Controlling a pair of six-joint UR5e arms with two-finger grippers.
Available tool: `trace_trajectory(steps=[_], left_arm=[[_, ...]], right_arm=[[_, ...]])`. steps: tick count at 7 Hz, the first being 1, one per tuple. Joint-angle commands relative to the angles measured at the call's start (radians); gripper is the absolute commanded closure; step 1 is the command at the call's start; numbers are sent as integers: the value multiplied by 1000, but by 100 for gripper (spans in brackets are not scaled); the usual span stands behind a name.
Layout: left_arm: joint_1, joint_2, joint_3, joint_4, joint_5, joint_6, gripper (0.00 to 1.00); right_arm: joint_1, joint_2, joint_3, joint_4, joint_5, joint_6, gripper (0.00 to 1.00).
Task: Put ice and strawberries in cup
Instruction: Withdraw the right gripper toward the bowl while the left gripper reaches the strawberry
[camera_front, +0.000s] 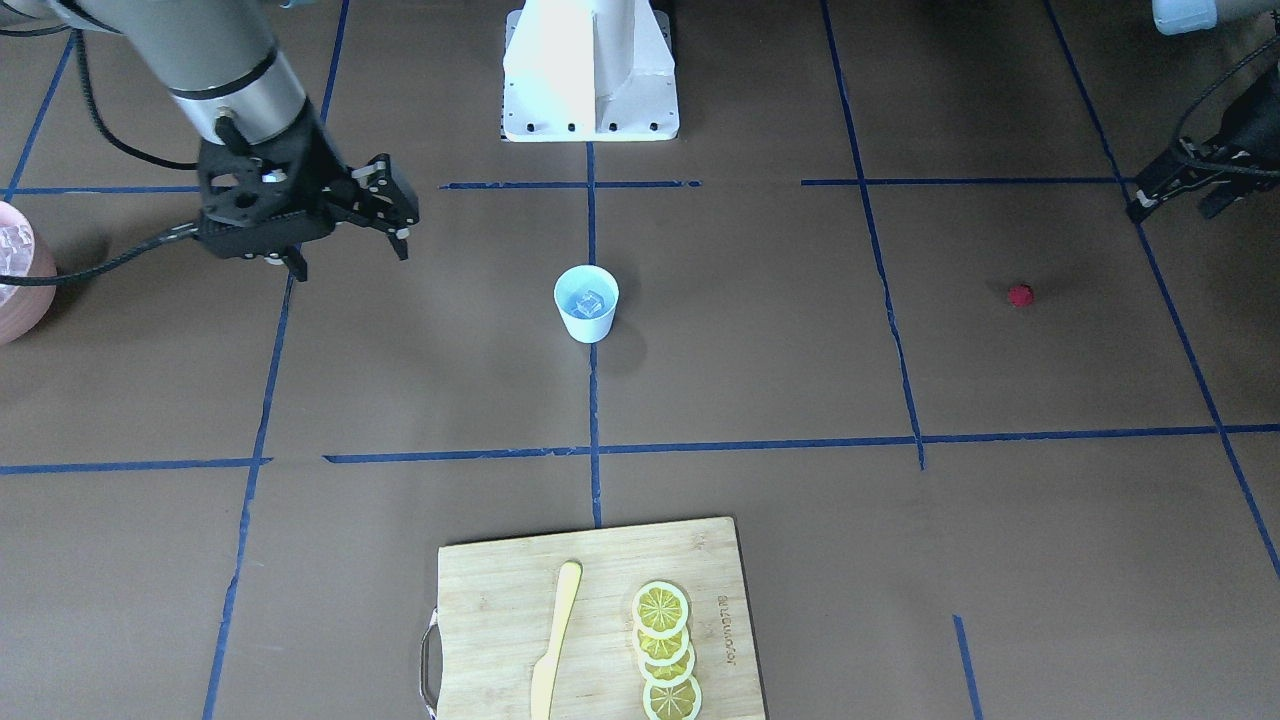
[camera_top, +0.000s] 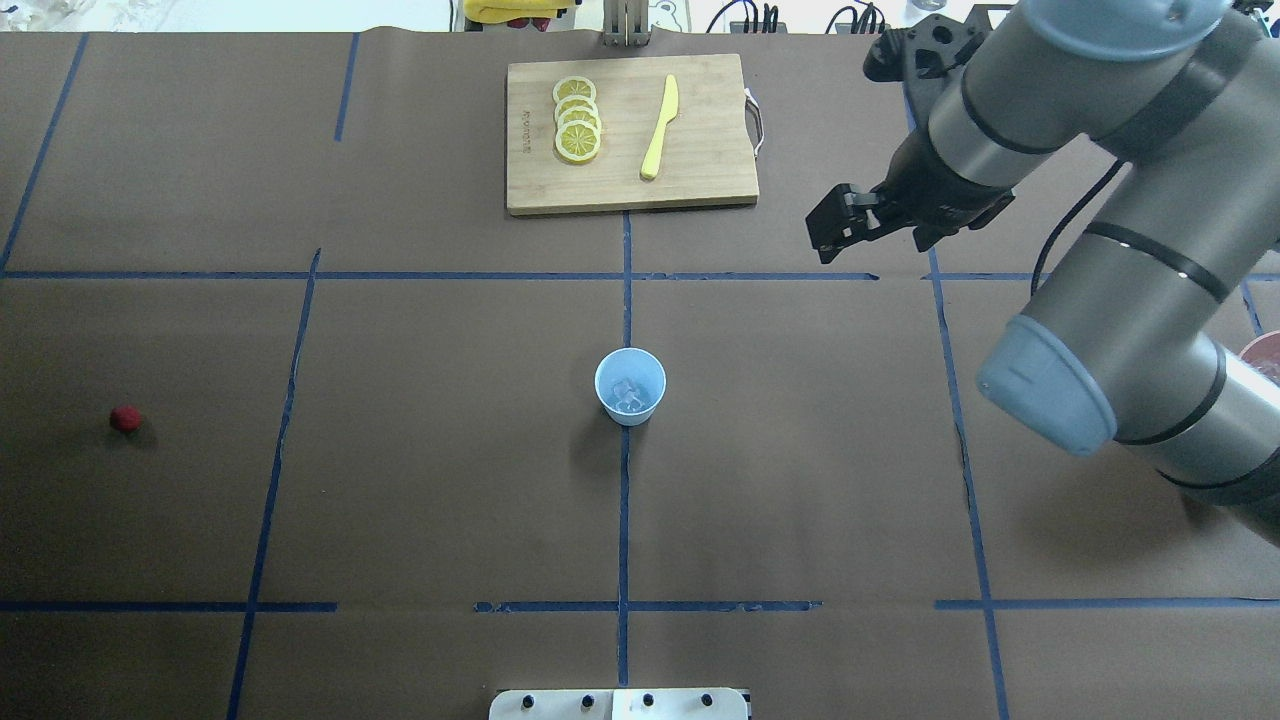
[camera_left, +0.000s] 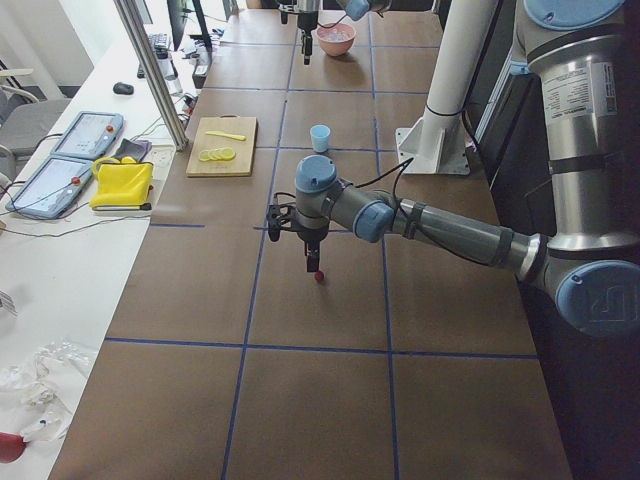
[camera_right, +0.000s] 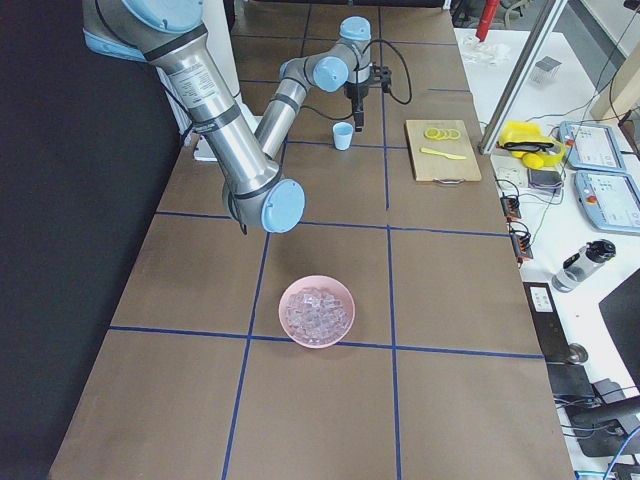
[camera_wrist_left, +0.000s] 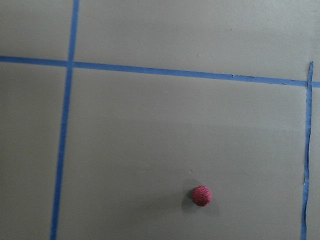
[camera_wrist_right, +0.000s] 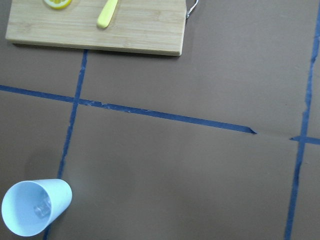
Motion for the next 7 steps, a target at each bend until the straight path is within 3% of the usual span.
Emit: trace_trajectory(steps=[1, 4, 5, 7], left_arm=[[193, 6, 30, -115, 168, -209, 0], [306, -38, 198, -358, 224, -375, 0], [359, -48, 223, -364, 288, -391, 0], [367, -57, 246, -364, 301, -391, 0]], right_arm=[[127, -139, 36, 4, 48, -215, 1], [211, -218, 45, 7, 96, -288, 1], [211, -224, 45, 7, 96, -287, 1], [209, -224, 44, 7, 96, -285, 1]])
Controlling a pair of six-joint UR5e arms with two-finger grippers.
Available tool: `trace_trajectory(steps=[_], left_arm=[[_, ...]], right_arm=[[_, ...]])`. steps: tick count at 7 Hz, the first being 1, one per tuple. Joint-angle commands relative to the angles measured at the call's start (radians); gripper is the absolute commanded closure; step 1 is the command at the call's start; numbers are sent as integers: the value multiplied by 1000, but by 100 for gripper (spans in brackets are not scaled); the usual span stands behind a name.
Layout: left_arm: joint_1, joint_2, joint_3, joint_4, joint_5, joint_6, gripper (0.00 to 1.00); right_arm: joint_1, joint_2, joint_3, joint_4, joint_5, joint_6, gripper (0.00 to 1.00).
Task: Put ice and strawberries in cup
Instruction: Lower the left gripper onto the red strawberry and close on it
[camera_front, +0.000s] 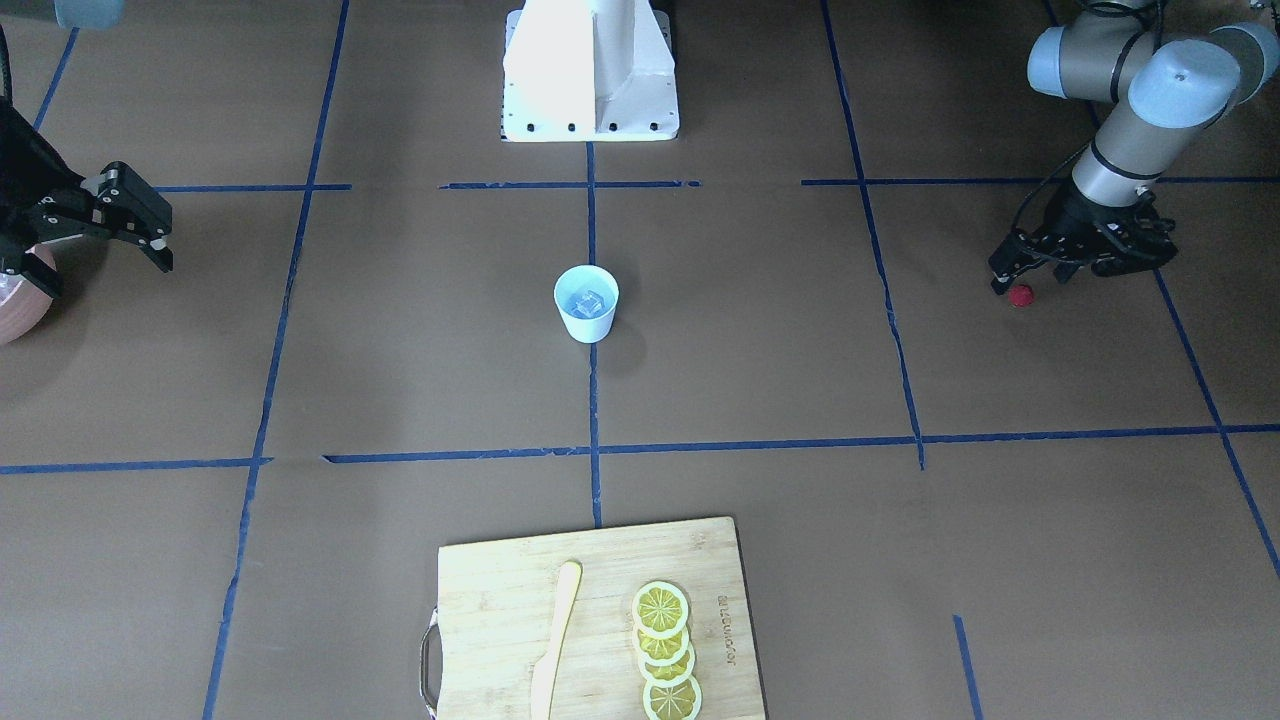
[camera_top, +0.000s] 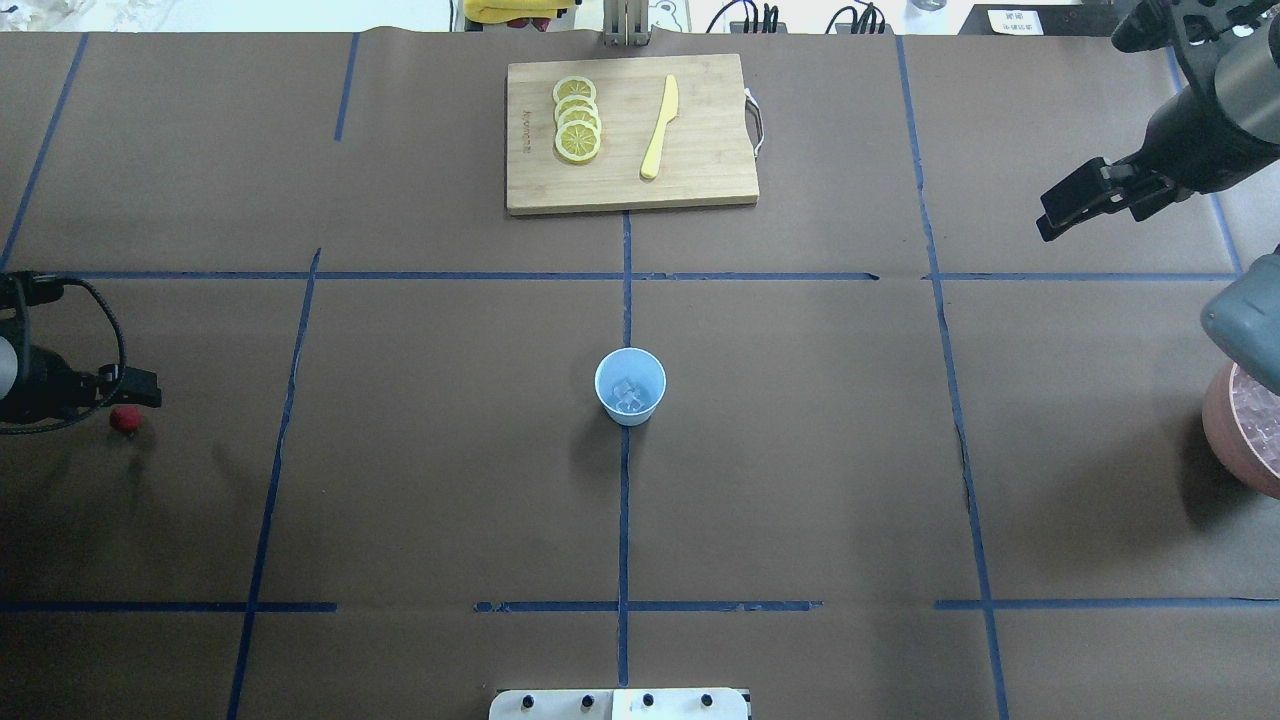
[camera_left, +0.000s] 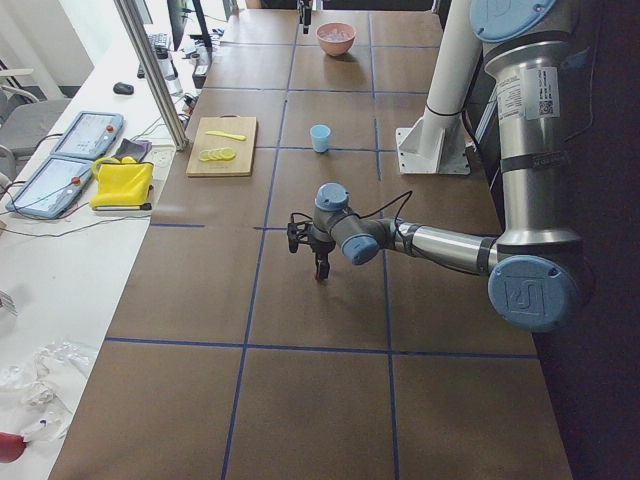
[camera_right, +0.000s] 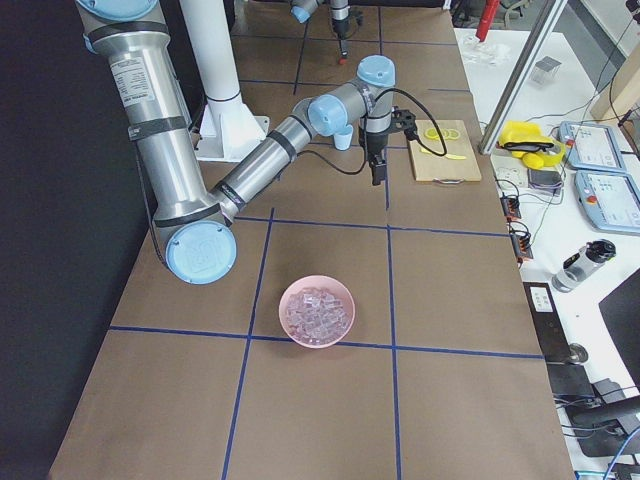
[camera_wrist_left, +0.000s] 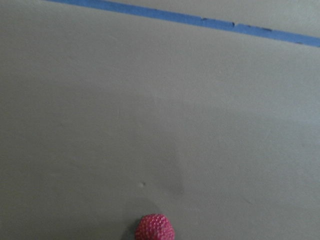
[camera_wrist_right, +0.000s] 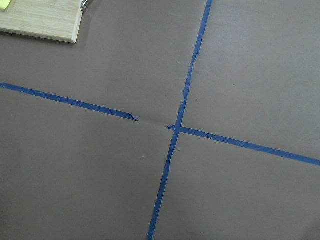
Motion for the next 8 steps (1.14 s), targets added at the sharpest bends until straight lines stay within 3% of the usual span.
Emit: trace_trajectory(steps=[1, 8], left_arm=[[11, -5, 36, -4, 12, -4, 0], [11, -30, 65, -3, 5, -17, 5]], right_arm=[[0, -1, -6, 0, -1, 1, 1], [2, -1, -1, 0, 2, 1, 1]])
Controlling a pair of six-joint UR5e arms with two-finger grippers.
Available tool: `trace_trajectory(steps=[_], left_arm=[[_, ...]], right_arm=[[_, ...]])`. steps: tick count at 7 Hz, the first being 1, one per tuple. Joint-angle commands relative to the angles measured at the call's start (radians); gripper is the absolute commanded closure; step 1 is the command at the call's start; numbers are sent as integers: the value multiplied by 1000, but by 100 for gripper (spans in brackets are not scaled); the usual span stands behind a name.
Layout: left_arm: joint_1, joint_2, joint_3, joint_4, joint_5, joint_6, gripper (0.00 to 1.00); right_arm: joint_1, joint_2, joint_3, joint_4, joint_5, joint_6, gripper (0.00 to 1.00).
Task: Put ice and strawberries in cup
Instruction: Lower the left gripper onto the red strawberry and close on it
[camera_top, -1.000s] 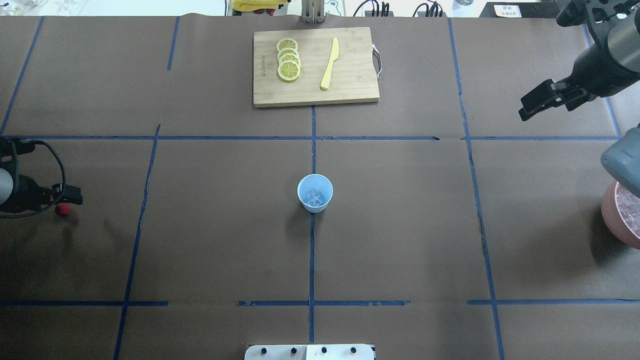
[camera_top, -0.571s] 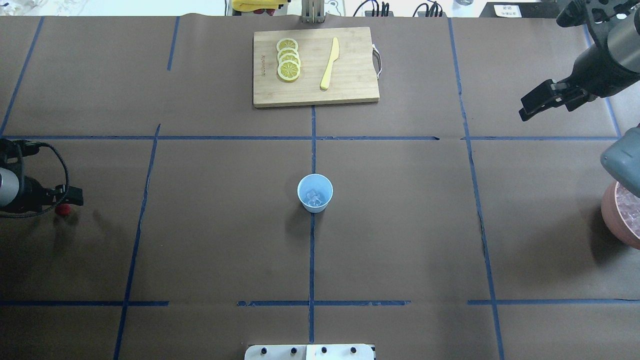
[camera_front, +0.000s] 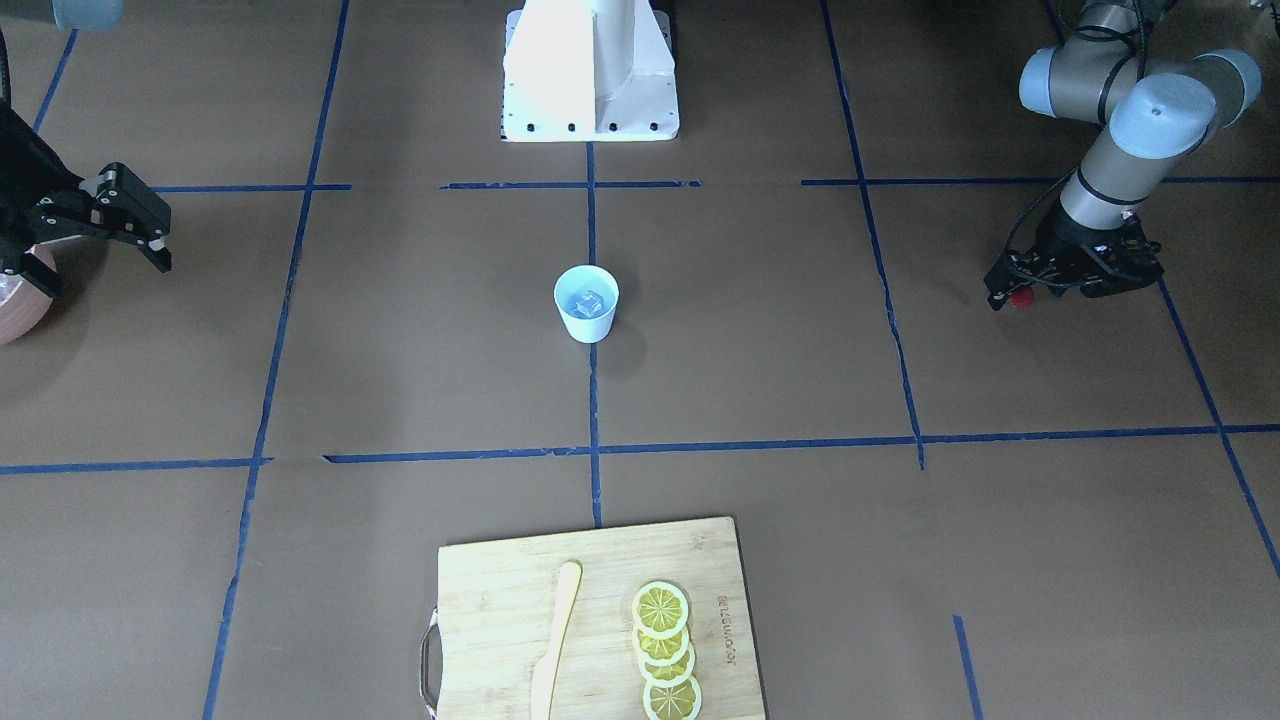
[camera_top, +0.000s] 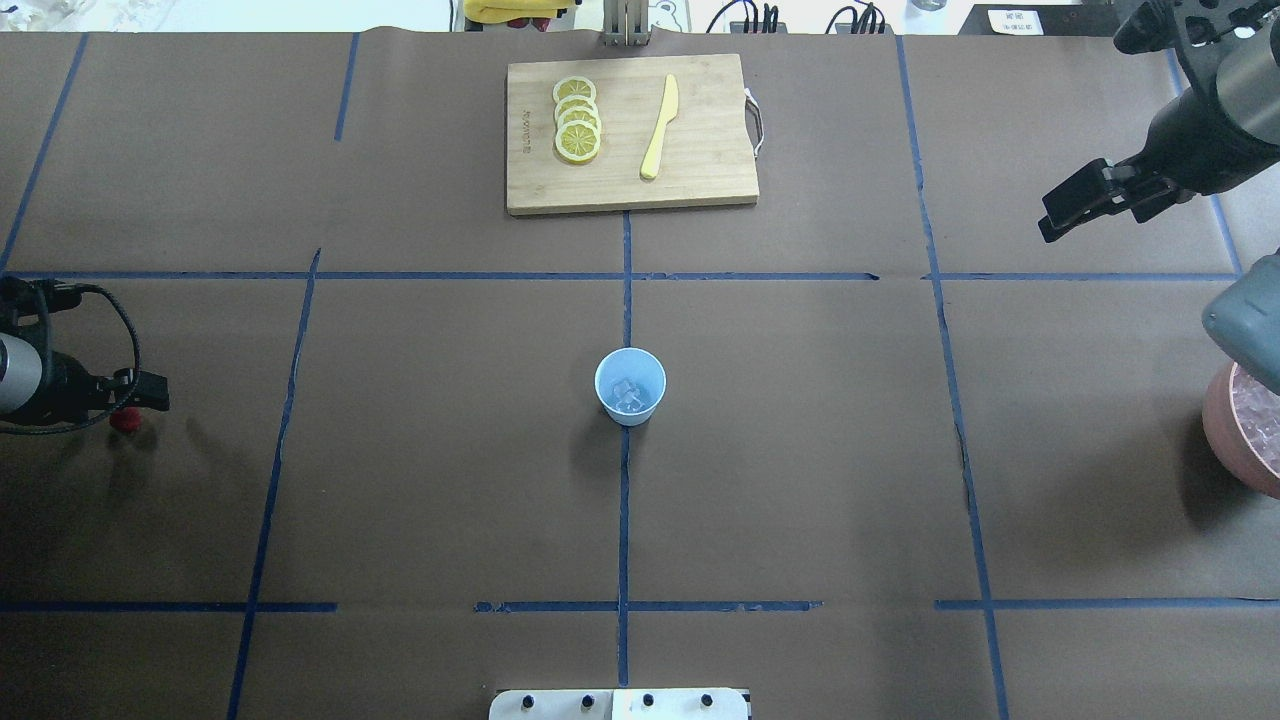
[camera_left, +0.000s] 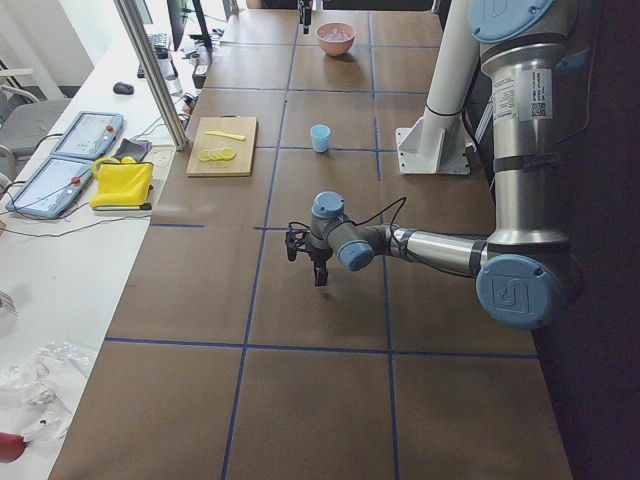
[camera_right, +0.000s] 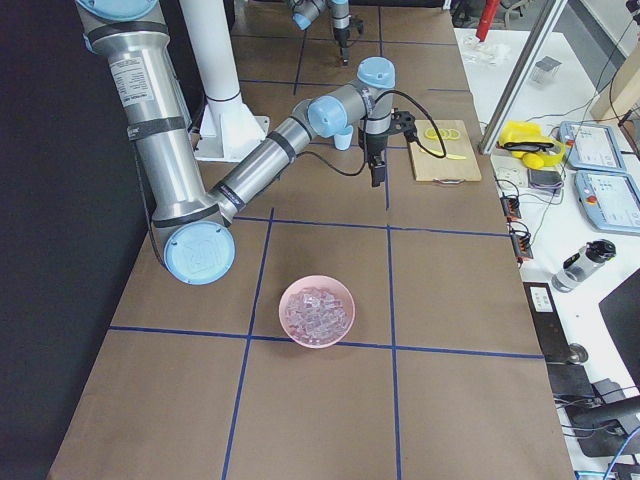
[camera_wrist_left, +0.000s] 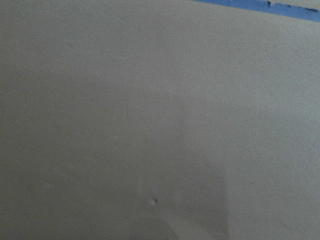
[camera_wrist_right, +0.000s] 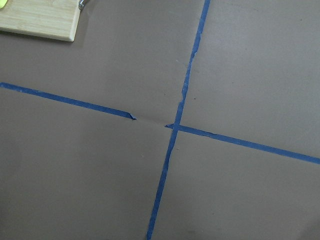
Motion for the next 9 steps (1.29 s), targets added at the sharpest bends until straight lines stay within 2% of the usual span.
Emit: trace_trajectory(steps=[1, 5, 7, 9], left_arm=[[0, 0, -2, 1, -4, -10, 6], [0, 1, -2, 1, -4, -10, 15], [0, 1, -2, 1, -4, -10, 26], [0, 1, -2, 1, -5, -10, 31]], right_arm=[[1, 1, 0, 0, 0, 0, 1], [1, 1, 0, 0, 0, 0, 1], [-1, 2, -5, 0, -2, 2, 1], [-1, 7, -5, 0, -3, 9, 1]])
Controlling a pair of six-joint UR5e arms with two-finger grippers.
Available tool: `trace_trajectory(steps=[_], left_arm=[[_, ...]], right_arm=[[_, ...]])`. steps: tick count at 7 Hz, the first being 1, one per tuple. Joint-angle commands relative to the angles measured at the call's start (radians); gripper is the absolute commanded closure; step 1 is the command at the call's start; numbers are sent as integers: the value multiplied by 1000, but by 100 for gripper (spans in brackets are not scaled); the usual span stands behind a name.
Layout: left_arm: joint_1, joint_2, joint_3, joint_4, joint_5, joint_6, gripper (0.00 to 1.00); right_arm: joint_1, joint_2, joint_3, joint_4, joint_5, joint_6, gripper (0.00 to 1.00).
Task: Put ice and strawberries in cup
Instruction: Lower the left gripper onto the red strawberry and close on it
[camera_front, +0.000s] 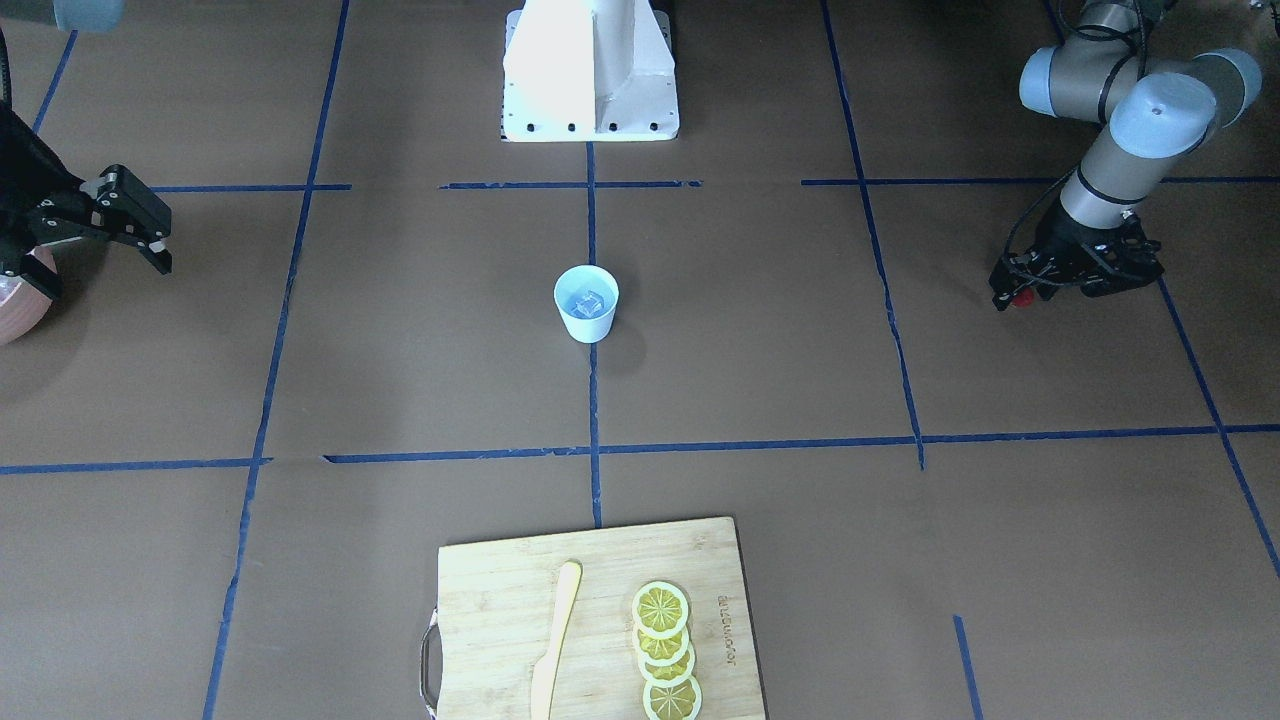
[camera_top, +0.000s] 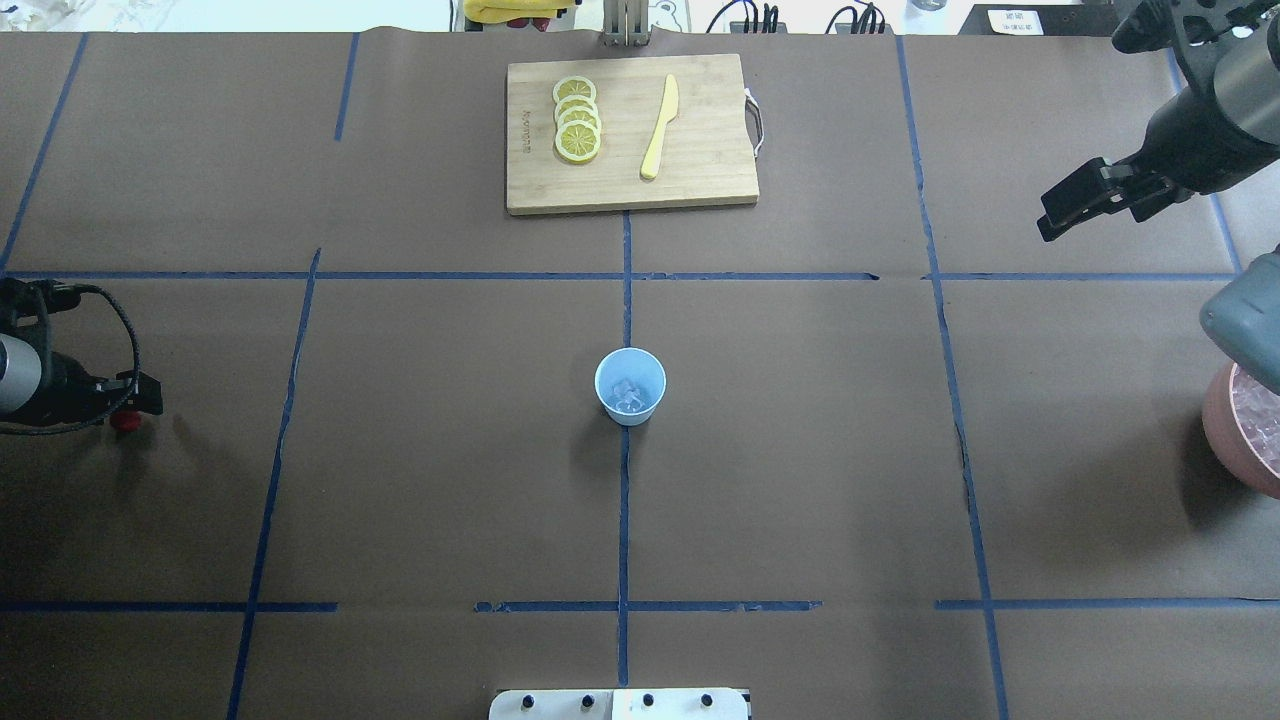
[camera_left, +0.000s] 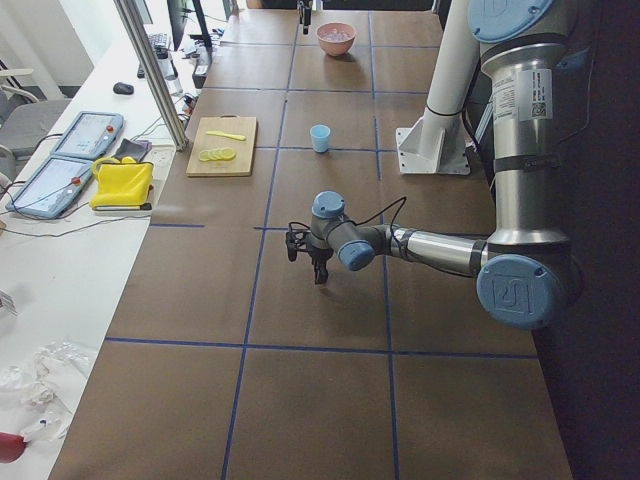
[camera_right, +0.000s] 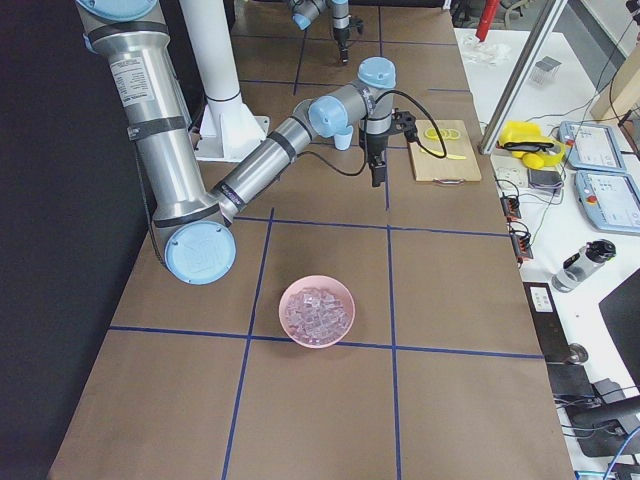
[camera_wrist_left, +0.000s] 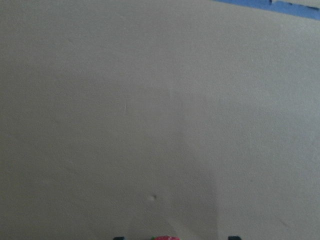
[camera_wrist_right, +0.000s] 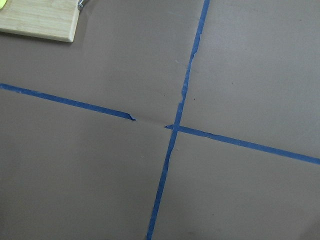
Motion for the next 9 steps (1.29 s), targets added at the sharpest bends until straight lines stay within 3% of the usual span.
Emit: trace_trajectory(steps=[1, 4, 7, 8, 9], left_arm=[[0, 0, 0, 0, -1, 0, 35], [0, 0, -2, 0, 1, 0, 58], [-3, 3, -65, 14, -13, 0, 92], [-6, 0, -131, 82, -75, 0, 93], [-3, -11, -214, 198, -77, 0, 93]], right_arm=[[0, 4, -2, 0, -3, 7, 1], [-2, 4, -5, 0, -4, 8, 1], [0, 6, 1, 0, -3, 21, 1], [1, 3, 7, 0, 0, 21, 1], [10, -5, 13, -3, 0, 19, 1]])
